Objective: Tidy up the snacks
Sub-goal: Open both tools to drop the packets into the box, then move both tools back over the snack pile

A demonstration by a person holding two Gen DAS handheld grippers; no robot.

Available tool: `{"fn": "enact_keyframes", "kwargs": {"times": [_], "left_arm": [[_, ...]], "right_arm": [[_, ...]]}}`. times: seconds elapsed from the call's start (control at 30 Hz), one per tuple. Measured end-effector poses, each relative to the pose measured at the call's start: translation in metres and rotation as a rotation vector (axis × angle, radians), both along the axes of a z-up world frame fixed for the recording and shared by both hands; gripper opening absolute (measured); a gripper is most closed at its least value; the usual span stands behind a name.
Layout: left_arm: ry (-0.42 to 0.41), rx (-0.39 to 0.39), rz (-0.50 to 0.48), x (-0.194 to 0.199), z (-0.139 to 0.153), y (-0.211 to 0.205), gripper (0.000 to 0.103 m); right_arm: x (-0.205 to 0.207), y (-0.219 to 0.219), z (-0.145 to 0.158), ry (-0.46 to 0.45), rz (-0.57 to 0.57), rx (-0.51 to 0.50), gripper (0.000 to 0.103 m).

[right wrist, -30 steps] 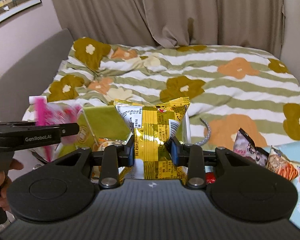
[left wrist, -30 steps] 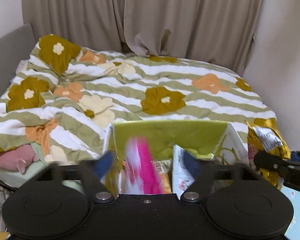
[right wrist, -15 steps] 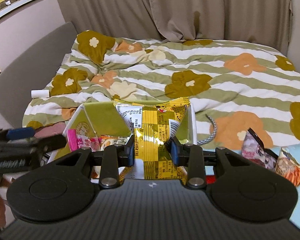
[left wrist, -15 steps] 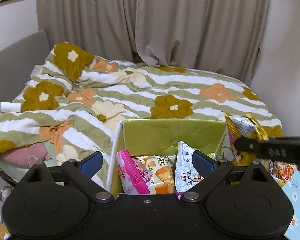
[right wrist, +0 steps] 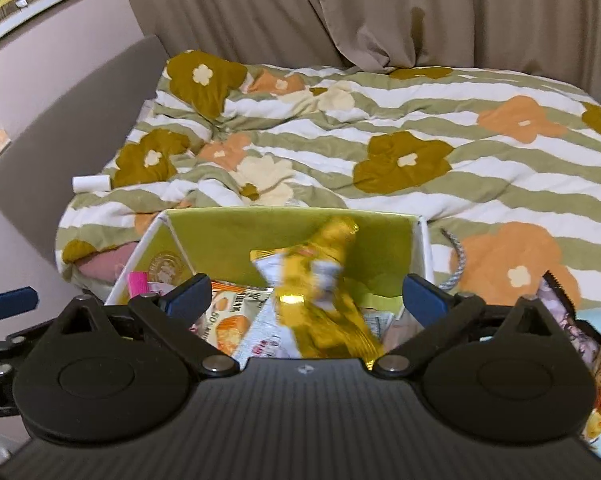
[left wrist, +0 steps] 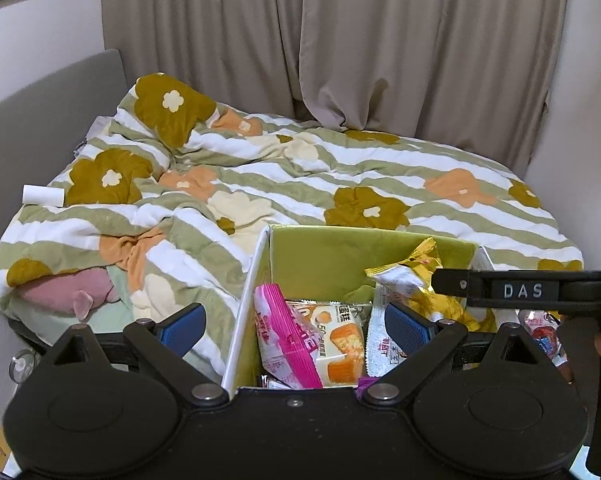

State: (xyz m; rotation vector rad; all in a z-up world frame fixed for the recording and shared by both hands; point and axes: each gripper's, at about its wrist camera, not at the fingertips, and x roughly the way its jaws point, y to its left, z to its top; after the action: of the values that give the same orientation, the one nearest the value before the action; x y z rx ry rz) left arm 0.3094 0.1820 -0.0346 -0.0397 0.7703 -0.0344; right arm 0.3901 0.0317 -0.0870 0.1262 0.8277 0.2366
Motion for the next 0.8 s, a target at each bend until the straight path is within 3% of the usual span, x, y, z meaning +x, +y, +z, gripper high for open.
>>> {"fn": "enact_keyframes", "kwargs": {"times": [0.43, 0.67, 0.8], "left_arm": [[-0.036, -0.015, -0.010, -0.019, 0.012, -0.001, 0.098], [-0.080, -0.009, -0.059, -0.040, 0.026, -0.012, 0.099], [-0.111, -0.026, -0.103, -0.054, 0.034, -0.022, 0.101]], "right_arm": [[-0.030, 0.000, 0.022, -0.087, -0.001, -0.039, 0.103], [-0.063, -0.007, 0.047, -0.098, -0.046, -0.057, 0.103], [-0.095, -0.020, 0.064, -0.151, -0.105, -0.047, 0.103]]}}
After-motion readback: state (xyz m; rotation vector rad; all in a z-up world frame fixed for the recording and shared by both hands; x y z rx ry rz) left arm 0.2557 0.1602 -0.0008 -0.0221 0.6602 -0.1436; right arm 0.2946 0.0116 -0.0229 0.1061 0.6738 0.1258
